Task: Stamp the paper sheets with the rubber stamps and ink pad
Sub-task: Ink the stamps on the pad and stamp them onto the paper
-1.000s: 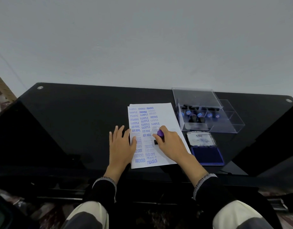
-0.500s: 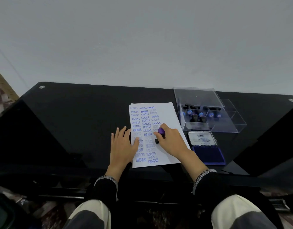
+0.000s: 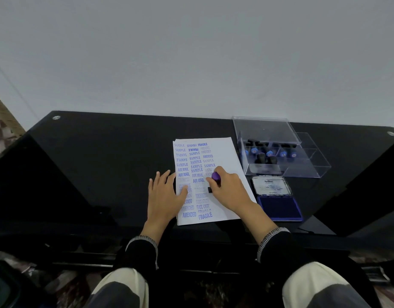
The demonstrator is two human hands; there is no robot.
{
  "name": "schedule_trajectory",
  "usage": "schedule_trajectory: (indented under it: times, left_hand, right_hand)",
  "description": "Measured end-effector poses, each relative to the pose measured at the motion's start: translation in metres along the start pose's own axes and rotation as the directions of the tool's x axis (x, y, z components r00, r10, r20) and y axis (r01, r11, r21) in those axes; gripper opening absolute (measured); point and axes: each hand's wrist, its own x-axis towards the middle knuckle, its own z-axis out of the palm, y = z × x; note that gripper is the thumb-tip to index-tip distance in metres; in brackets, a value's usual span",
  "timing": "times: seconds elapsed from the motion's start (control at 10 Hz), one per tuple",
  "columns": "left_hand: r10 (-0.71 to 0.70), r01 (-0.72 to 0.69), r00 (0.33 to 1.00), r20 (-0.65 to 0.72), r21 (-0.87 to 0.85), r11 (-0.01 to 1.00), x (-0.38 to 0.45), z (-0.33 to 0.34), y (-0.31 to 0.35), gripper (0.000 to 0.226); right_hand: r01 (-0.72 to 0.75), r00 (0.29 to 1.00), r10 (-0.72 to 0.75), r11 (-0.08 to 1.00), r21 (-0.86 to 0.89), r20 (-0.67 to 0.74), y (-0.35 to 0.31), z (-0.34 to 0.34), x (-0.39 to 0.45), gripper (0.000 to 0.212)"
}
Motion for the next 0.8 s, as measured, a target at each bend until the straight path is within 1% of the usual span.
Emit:
schedule_trajectory:
  times: [0.1,0.3,0.4,0.6,0.7,0.8]
  left_hand:
    - [0.0,0.0,1.0,0.0,0.011,1.0,0.0,0.0,0.0,0.058]
    - [0.001,-0.001,1.0,-0.006,0.02,1.0,0.001,0.0,0.0,0.058]
    - [-0.001,0.001,1.0,-0.005,0.019,1.0,0.001,0.0,0.0,0.058]
    - [-0.002,0.002,1.0,0.002,0.018,1.0,0.001,0.0,0.0,0.059]
    - [-0.002,0.002,1.0,0.002,0.019,1.0,0.001,0.0,0.0,0.059]
    - [0.006,-0.006,1.0,-0.003,0.013,1.0,0.001,0.001,0.0,0.059]
  right_hand:
    - [0.01,1.0,-0.01,1.0,0.001,-0.005,0.0,0.001,0.0,0.02]
    - [0.033,0.995,-0.031,0.999,0.012,-0.09,0.004,0.01,-0.016,0.022]
    - [0.035,0.994,-0.034,0.999,0.011,-0.099,0.004,0.01,-0.019,0.022]
    - [0.021,0.999,-0.021,1.0,0.004,-0.025,0.001,0.004,-0.002,0.02]
    - [0.019,1.0,-0.019,1.0,0.009,-0.019,0.001,0.004,-0.001,0.019]
    - [0.023,0.998,-0.022,0.999,0.024,-0.053,0.003,0.007,-0.009,0.021]
